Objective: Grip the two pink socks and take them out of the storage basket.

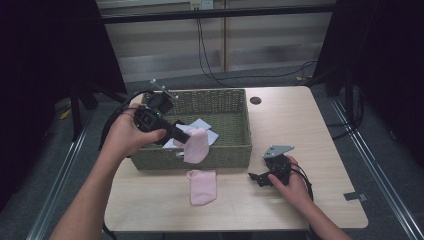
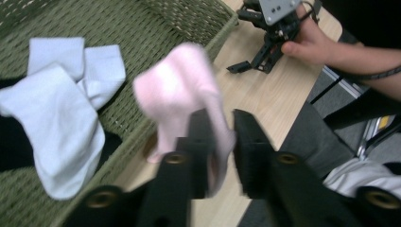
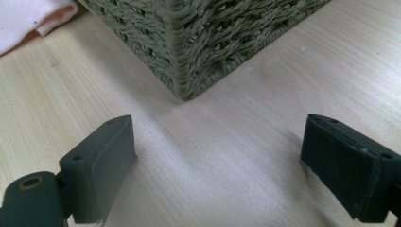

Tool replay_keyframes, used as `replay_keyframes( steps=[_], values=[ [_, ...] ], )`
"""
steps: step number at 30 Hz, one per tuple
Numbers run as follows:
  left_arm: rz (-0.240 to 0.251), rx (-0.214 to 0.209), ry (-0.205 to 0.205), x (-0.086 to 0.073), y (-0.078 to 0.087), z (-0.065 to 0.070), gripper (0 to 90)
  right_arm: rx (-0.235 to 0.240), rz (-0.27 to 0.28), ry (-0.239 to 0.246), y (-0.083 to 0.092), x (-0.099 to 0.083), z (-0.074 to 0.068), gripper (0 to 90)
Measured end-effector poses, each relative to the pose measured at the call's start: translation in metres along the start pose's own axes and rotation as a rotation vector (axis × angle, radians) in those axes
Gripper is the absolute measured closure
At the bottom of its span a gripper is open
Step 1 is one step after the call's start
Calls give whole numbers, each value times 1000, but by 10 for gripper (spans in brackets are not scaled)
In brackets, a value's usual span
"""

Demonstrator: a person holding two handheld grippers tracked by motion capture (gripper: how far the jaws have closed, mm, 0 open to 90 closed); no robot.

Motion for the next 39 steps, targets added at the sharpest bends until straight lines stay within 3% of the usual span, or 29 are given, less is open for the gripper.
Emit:
replay_keyframes(
  steps=[4,10,16,27,39],
  values=[
    [-2,14,-6,-4,-7,-3,627,0,0,0,0,0,0,102],
    [-12,54,-1,-10,-15,-12,560,0,-1,-2,0,0,0,102],
    [-12,68,-6,-17,-26,-19,505,0,0,1,0,0,0,102],
    [-10,105,-3,-33,-43,-29,454,1,0,4,0,0,0,102],
    [15,148,-7,-53,-51,-37,419,1,0,5,0,0,0,102]
  ],
)
Point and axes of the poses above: each handheld gripper's, and its own axes: y roughly backward along the jaws, x roughly out of its top, z roughly to its right, the point moved 3 cm from there along -y, roughly forward along the jaws, and after that the axes turned 15 degrees about -x, right-handed, at the moved point
